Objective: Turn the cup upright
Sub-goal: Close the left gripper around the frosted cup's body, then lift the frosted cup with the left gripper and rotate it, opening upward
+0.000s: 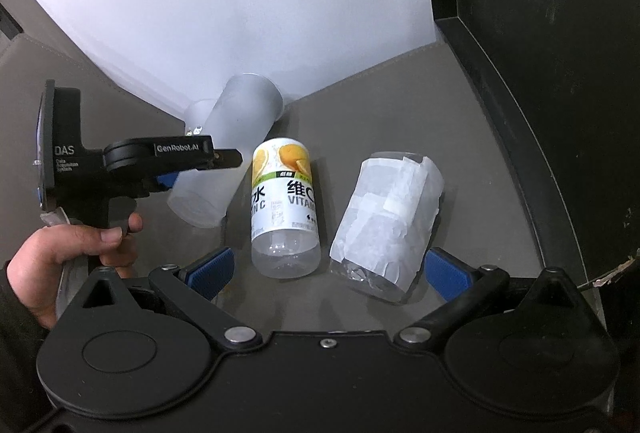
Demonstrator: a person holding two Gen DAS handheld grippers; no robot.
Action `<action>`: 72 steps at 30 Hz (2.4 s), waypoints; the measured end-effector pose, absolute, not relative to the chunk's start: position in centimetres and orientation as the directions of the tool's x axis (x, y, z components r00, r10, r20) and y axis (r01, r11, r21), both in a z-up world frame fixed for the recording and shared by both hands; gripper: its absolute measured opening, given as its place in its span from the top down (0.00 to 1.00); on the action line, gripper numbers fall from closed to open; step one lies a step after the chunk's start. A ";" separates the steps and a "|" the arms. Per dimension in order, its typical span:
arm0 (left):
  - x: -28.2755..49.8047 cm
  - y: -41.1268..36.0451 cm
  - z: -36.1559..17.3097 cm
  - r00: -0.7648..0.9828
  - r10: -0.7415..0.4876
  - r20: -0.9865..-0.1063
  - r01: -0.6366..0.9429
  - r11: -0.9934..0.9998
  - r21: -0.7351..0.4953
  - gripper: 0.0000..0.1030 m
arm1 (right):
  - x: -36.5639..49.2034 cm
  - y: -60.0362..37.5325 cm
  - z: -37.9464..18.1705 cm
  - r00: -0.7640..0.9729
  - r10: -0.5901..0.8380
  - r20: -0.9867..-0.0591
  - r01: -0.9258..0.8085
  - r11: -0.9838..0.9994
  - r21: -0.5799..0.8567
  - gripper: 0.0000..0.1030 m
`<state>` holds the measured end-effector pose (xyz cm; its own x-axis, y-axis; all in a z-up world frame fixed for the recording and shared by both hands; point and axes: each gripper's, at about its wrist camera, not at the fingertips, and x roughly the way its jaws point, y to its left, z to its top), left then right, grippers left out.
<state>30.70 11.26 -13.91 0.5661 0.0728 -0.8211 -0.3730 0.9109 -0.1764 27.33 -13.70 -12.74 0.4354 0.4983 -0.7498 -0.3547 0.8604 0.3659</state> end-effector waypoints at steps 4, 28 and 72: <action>30.2 11.1 -12.6 0.590 0.059 -0.805 -0.370 0.906 -0.204 0.43 | 27.0 -13.7 -12.8 0.437 0.500 -0.748 -0.357 0.859 0.366 0.00; 29.0 7.4 -6.5 0.646 0.000 -0.763 -0.293 0.923 -0.248 0.43 | 26.3 -16.4 -10.9 0.478 0.558 -0.678 -0.319 0.830 0.458 0.00; 13.0 3.1 -1.5 0.779 -0.121 -0.615 -0.218 0.868 -0.447 0.43 | 19.2 -19.8 -8.9 0.462 0.743 -0.483 -0.018 0.553 0.833 0.00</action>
